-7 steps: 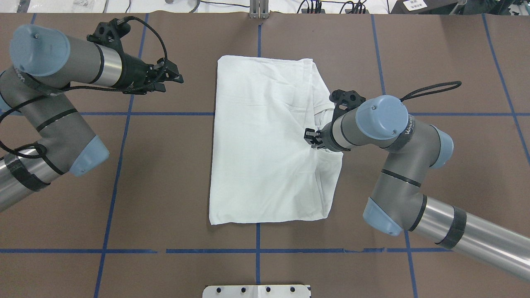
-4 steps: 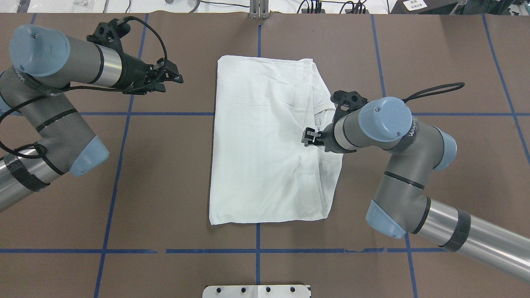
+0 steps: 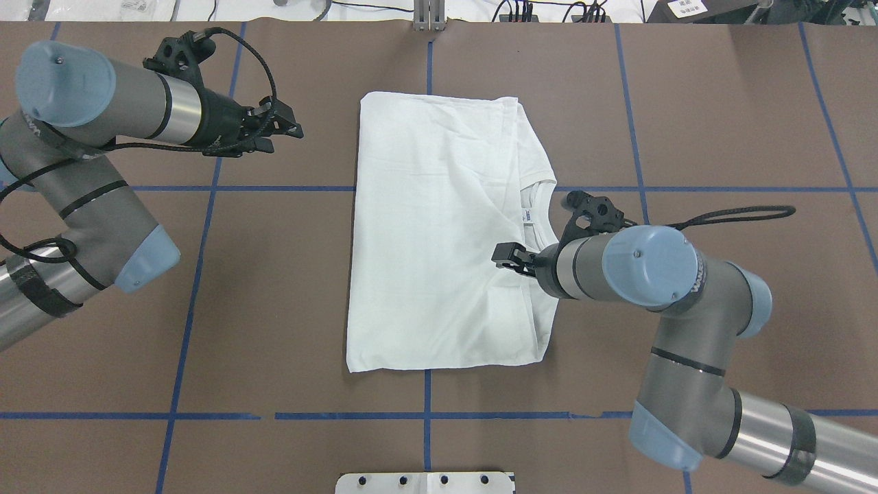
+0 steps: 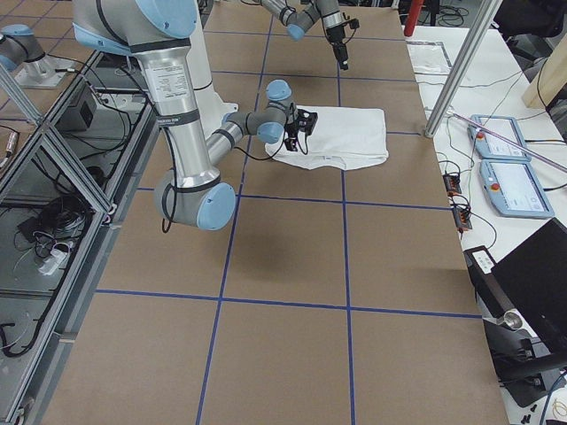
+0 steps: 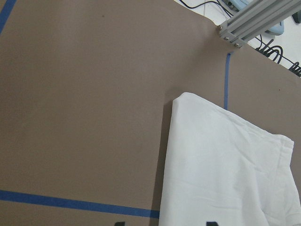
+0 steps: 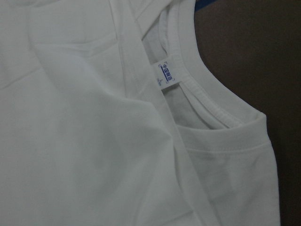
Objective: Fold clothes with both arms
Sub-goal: 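Move the right gripper to the shirt edge nearest the robot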
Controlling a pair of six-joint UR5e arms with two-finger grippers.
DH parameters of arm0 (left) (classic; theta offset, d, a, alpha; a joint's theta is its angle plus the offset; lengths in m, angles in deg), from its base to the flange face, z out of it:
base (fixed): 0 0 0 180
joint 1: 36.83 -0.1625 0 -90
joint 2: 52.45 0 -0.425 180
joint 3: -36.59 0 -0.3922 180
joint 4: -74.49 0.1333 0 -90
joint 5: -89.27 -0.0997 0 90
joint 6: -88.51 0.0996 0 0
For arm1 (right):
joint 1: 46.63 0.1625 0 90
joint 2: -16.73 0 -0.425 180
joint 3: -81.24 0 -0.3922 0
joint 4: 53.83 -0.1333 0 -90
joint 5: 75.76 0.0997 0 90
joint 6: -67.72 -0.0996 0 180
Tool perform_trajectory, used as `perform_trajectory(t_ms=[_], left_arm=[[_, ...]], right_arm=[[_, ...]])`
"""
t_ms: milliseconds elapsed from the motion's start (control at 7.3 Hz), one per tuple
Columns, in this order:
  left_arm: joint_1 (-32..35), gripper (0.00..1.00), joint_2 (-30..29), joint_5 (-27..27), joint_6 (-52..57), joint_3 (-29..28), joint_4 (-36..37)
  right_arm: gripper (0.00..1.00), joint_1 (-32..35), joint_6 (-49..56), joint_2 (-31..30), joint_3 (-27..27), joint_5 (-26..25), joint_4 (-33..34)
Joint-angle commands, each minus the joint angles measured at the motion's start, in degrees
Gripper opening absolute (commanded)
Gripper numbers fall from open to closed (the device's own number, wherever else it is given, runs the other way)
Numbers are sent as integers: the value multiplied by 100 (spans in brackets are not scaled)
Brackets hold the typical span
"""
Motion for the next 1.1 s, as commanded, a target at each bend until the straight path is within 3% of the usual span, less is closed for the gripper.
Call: perform_trajectory(t_ms=[0,274,548,959], left_arm=[[0,65,1,0,0,0,0],[0,65,1,0,-9,0,0],[0,65,1,-9,-18,9,0],[0,65,1,-9,-18,9,0]], right_arm=[[100,-574,-831,-448,-360,-617,13],[100,-767,-1654,-1003,-678,-784,22],[100,-996,-2316,-935,-696,-951,31],[98,-1260,-2723,-435,-740,-1118,1336]])
